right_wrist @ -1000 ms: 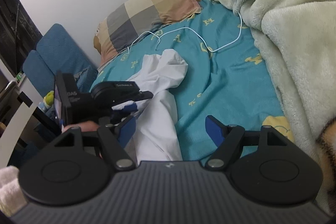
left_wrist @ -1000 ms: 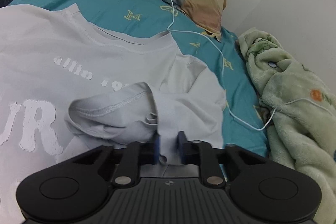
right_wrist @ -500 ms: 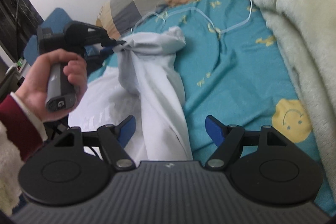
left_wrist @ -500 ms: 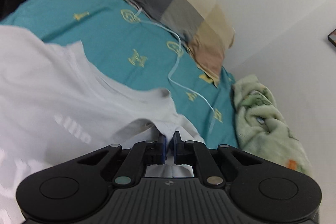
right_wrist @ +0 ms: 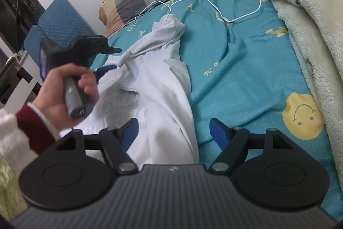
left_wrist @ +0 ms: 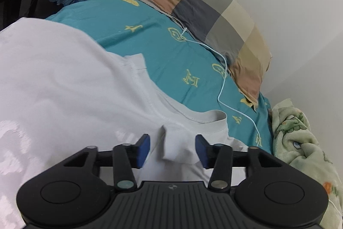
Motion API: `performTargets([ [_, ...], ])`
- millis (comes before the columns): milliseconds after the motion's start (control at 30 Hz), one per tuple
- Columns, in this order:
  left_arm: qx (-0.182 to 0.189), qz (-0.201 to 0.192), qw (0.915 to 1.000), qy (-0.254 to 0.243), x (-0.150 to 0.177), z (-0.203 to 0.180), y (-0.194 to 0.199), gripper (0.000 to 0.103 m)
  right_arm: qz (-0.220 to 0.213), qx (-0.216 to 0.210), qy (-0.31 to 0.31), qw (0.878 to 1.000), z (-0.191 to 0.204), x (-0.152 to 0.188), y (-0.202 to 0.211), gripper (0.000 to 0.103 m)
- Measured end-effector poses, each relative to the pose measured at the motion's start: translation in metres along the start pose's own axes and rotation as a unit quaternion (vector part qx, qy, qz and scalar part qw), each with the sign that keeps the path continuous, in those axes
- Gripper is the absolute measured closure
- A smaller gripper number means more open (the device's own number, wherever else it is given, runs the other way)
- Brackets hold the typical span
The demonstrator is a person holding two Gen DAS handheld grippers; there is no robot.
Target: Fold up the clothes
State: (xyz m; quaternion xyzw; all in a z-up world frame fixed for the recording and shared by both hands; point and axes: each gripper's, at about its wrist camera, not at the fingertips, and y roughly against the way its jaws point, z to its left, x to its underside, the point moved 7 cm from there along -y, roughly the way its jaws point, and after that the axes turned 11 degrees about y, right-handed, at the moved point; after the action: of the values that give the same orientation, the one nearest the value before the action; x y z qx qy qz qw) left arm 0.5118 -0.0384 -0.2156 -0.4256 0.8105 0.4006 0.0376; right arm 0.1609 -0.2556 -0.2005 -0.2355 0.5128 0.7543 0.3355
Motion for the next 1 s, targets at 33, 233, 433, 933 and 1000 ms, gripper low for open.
performTargets([
  [33, -0.001, 0.003, 0.9999, 0.010, 0.003, 0.007, 0.005, 0.045, 0.000, 0.000, 0.000, 1.000, 0.000, 0.000, 0.000, 0.028],
  [233, 0.001, 0.054, 0.9969, 0.058, 0.030, 0.039, 0.017, 0.043, -0.002, 0.001, 0.000, 1.000, 0.000, -0.001, 0.001, 0.028],
  [433, 0.028, 0.071, 0.9953, 0.059, 0.056, 0.026, 0.007, 0.051, 0.005, 0.004, 0.016, 1.000, 0.005, 0.002, -0.004, 0.028],
  [933, 0.002, 0.003, 0.9995, 0.031, 0.057, 0.050, 0.097, 0.100, 0.042, -0.010, 0.144, 0.989, 0.039, 0.019, -0.025, 0.029],
  [1000, -0.023, 0.007, 0.9991, 0.035, 0.063, 0.070, 0.098, 0.100, 0.064, -0.003, 0.164, 0.984, 0.041, 0.026, -0.032, 0.029],
])
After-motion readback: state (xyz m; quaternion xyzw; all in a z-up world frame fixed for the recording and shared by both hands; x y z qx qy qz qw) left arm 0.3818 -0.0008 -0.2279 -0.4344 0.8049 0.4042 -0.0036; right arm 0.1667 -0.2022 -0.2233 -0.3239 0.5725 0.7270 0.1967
